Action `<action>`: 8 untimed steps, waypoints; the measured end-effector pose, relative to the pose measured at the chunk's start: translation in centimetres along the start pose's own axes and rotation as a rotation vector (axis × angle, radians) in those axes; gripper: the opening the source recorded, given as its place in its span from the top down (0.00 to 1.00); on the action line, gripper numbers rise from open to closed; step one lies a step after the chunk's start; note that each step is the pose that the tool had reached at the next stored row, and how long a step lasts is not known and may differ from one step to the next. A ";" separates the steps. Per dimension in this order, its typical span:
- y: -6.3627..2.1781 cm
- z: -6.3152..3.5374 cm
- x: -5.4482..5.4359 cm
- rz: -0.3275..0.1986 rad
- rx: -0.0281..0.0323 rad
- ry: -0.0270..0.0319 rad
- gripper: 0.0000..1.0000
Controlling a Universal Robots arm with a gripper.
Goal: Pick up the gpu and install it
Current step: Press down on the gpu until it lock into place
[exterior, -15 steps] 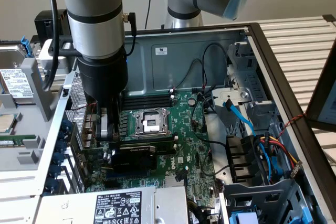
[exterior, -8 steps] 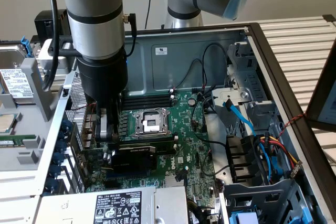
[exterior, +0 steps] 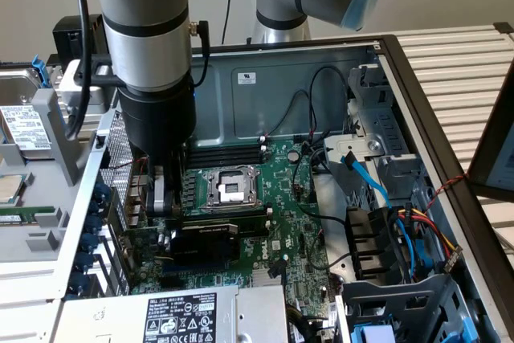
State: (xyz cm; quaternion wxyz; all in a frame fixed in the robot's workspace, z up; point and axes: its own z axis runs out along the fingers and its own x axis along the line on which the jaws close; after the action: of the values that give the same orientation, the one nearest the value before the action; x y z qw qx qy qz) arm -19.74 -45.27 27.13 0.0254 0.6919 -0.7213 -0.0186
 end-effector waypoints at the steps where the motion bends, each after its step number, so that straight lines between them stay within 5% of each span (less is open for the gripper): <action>1: -0.02 0.00 0.0 0.000 0.0000 -0.0002 0.89; 8: -0.03 0.04 0.0 0.000 0.0000 -0.0020 0.89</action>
State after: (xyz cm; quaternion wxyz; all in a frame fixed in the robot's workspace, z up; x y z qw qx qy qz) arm -19.72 -45.27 27.09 0.0247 0.6919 -0.7213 -0.0193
